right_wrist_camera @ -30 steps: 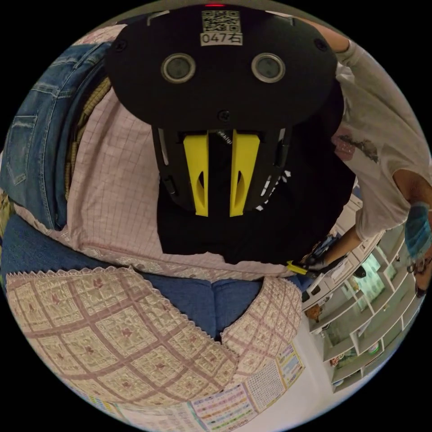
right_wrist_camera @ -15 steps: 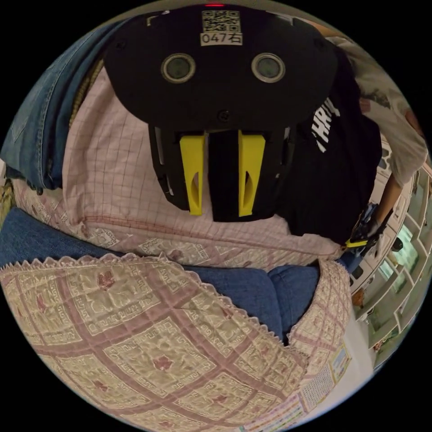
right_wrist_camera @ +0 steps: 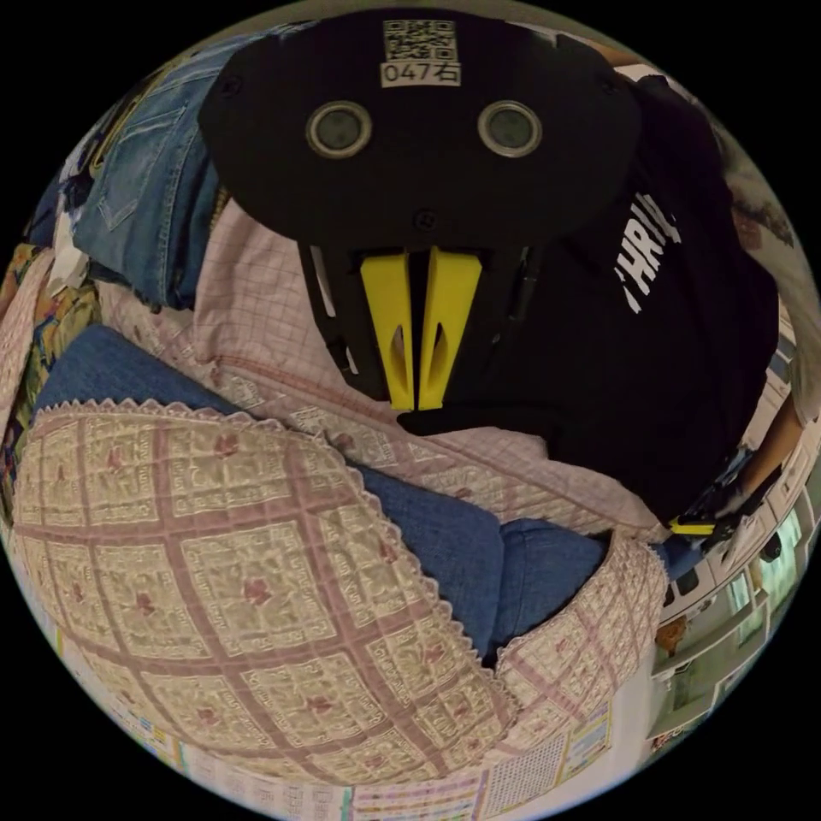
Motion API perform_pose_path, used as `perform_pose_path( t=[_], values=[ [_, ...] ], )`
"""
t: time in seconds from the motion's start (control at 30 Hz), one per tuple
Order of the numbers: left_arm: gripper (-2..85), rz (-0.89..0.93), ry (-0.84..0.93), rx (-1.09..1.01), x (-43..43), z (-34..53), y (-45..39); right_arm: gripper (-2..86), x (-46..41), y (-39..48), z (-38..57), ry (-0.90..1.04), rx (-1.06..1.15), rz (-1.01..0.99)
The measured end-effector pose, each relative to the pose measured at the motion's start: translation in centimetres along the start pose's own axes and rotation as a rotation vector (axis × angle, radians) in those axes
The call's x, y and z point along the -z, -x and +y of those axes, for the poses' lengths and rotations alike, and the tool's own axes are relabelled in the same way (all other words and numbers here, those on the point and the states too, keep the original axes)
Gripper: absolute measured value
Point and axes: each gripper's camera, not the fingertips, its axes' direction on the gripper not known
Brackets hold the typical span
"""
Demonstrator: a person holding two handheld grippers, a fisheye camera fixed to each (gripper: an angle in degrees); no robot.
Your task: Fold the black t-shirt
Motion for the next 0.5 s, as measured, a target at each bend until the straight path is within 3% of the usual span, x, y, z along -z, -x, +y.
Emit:
perform_pose_path(
  t=[0.2,0.33,0.5],
  values=[
    [-0.7,-0.141,-0.028,0.049,0.9,-3.8,0.0,-1.1,-1.6,-0.8,-2.7,-0.031,-0.039,0.151],
    [-0.7,-0.206,0.031,0.063,0.1,-5.7,0.5,-1.2,-4.2,-1.3,-4.0,0.011,-0.029,0.177],
    [-0.6,-0.276,0.107,0.093,-0.4,-5.9,1.9,-1.2,-4.7,-2.8,-4.8,-0.074,-0.061,0.163]
  ],
)
